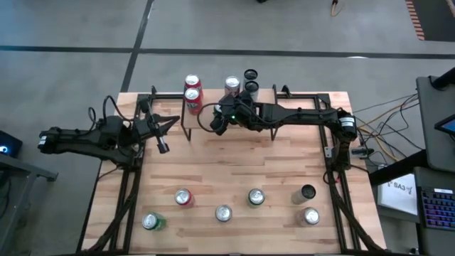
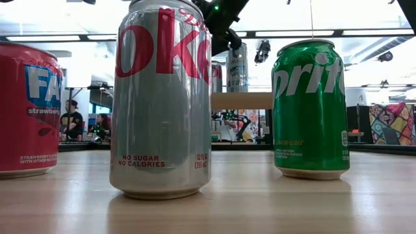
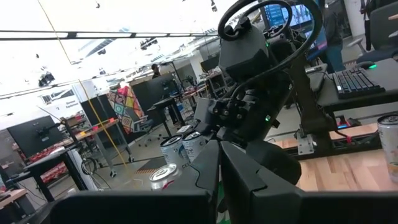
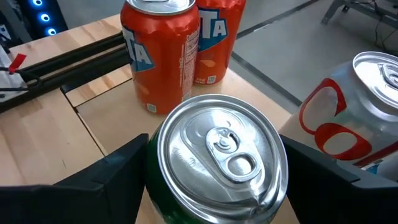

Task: Place canned beverage on shelf
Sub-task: Put the top green soda can on the shelf

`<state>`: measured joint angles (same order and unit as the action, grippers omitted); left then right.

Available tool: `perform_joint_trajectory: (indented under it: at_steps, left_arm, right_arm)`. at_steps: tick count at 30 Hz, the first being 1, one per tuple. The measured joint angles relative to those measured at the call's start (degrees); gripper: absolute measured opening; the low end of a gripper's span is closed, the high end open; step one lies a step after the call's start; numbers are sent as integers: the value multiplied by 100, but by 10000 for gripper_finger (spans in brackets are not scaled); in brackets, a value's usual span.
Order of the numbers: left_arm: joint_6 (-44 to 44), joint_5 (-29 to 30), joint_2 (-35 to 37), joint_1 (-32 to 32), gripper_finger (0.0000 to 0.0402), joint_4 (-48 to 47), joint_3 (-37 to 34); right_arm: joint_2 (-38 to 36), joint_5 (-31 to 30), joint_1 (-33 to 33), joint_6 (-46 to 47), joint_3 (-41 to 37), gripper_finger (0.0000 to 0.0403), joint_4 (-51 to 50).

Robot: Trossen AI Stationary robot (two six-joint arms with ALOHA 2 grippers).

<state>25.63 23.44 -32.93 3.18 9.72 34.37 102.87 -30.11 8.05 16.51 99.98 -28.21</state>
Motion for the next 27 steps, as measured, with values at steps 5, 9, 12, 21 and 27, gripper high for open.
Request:
perform_joint_trajectory:
  at_steps: [5,9,12,21,27]
  left_arm:
    - [0,0,-2,0,0,2,0]
    - [22,0,-4,0,0,0,0]
    - [22,0,-4,0,0,-4,0]
    - [24,0,-4,0,0,-9,0]
    - [23,0,-5,0,0,-12,0]
  right_arm:
    - [0,-16,0,22,0,336,50]
    - [0,-32,0,7,2,330,64]
    - [0,-28,0,-22,2,321,100]
    - [-67,-6,-2,-306,2,300,382]
    - [-197,7,-2,-457,27,293,474]
